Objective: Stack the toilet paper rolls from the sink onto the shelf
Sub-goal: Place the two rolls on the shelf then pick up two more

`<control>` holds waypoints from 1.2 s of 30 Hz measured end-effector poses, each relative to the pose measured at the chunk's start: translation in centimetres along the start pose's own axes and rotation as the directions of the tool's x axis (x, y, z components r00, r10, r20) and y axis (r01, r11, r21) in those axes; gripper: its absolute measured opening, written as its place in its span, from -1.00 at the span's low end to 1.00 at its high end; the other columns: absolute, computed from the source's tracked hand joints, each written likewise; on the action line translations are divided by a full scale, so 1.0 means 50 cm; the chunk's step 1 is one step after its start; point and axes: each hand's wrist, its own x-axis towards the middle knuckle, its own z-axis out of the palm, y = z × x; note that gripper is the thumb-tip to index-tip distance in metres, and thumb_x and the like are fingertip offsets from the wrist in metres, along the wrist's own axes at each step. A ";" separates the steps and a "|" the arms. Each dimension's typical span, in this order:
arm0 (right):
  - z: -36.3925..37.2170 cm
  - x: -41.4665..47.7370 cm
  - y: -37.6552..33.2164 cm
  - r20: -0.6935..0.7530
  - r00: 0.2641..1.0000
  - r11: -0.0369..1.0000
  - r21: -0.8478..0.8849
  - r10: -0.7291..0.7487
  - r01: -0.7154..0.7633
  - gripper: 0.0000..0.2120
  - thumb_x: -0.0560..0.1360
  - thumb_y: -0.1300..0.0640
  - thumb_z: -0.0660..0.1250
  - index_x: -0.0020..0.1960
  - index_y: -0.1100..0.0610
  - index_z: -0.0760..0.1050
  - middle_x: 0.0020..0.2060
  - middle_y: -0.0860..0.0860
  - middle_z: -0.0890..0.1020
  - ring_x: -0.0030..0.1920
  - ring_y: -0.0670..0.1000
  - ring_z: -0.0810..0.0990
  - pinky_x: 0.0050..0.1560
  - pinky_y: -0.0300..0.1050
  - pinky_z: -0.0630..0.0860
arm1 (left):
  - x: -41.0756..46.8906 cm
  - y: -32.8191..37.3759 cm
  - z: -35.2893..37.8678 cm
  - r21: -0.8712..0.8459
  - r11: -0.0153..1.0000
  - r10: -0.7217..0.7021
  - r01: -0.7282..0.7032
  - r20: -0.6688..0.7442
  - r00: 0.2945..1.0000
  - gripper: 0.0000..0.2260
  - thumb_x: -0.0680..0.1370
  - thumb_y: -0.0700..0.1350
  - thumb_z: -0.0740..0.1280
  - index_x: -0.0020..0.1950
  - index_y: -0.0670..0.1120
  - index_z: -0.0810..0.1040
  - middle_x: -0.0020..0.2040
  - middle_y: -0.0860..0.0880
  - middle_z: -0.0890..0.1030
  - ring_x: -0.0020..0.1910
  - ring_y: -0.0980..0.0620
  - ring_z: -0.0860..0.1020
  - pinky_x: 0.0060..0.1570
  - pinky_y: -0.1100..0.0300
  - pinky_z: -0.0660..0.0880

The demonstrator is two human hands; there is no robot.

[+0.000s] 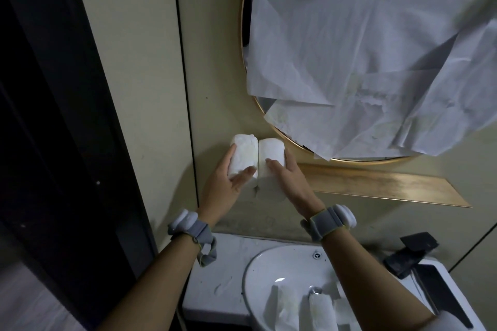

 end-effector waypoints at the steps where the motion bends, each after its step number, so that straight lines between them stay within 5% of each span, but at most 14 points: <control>1: 0.000 0.000 0.001 0.000 1.000 1.000 0.000 0.001 -0.001 -0.19 0.38 -0.30 0.24 0.56 -0.08 0.14 0.35 0.03 0.48 0.23 0.18 0.56 0.24 0.30 0.56 | 0.002 0.002 -0.001 0.006 1.000 0.000 0.000 0.001 1.000 -0.22 0.43 0.34 0.26 0.58 0.07 0.18 0.54 0.03 0.33 0.46 0.01 0.36 0.23 0.20 0.38; 4: -0.002 0.002 0.003 -0.008 1.000 1.000 0.004 0.009 -0.009 -0.19 0.40 -0.28 0.25 0.57 -0.04 0.15 0.36 0.04 0.48 0.24 0.17 0.56 0.25 0.29 0.55 | 0.004 0.001 -0.001 -0.044 0.999 0.001 0.000 0.025 1.000 -0.25 0.46 0.31 0.29 0.58 0.08 0.19 0.54 0.06 0.32 0.47 0.07 0.33 0.23 0.27 0.31; 9: 0.010 0.000 0.003 -0.079 0.997 0.999 0.047 -0.004 0.008 -0.57 0.62 -0.02 0.23 0.45 0.02 0.26 0.26 0.07 0.51 0.14 0.13 0.57 0.07 0.09 0.61 | 0.005 0.004 -0.002 -0.121 0.992 -0.026 0.030 0.036 0.999 -0.33 0.53 0.21 0.33 0.58 0.07 0.20 0.54 0.10 0.31 0.47 0.18 0.29 0.34 0.28 0.26; 14: 0.011 0.005 0.005 -0.099 0.995 0.999 0.043 0.012 -0.008 -0.77 0.62 -0.01 0.22 0.23 -0.05 0.27 0.18 0.06 0.52 0.14 0.13 0.56 0.20 0.21 0.57 | 0.001 0.009 -0.007 -0.126 0.990 -0.048 0.056 0.061 0.997 -0.38 0.57 0.17 0.29 0.59 0.08 0.19 0.53 0.13 0.30 0.39 0.29 0.26 0.28 0.34 0.22; 27: -0.013 -0.013 -0.001 -0.102 0.994 0.999 -0.025 0.033 -0.035 -0.46 0.61 -0.18 0.13 0.42 0.16 0.34 0.27 0.08 0.48 0.21 0.12 0.49 0.23 0.14 0.50 | -0.035 0.023 -0.028 -0.147 0.984 -0.089 0.098 0.068 0.994 -0.44 0.64 0.23 -0.06 0.62 0.07 0.07 0.60 0.08 0.16 0.53 0.17 0.16 0.36 0.28 0.11; 32: -0.012 -0.046 0.005 -0.111 0.994 1.000 -0.017 -0.020 0.018 -0.56 0.65 -0.10 0.15 0.33 0.20 0.43 0.17 0.12 0.52 0.04 0.02 0.47 -0.12 -0.09 0.40 | -0.069 0.023 -0.039 -0.189 0.976 -0.100 0.108 0.047 0.994 -0.47 0.67 0.16 -0.08 0.62 0.03 0.07 0.59 0.08 0.17 0.37 0.32 0.15 0.20 0.54 0.12; 36: -0.009 -0.067 0.009 -0.092 0.995 0.999 -0.018 -0.042 0.040 -0.66 0.64 -0.09 0.16 0.21 0.17 0.45 0.16 0.17 0.57 -0.03 -0.01 0.51 -0.07 -0.07 0.47 | -0.089 0.008 -0.047 -0.180 0.976 -0.107 0.120 0.081 0.991 -0.45 0.66 0.20 -0.08 0.62 0.04 0.08 0.59 0.08 0.19 0.42 0.30 0.15 0.36 0.32 0.10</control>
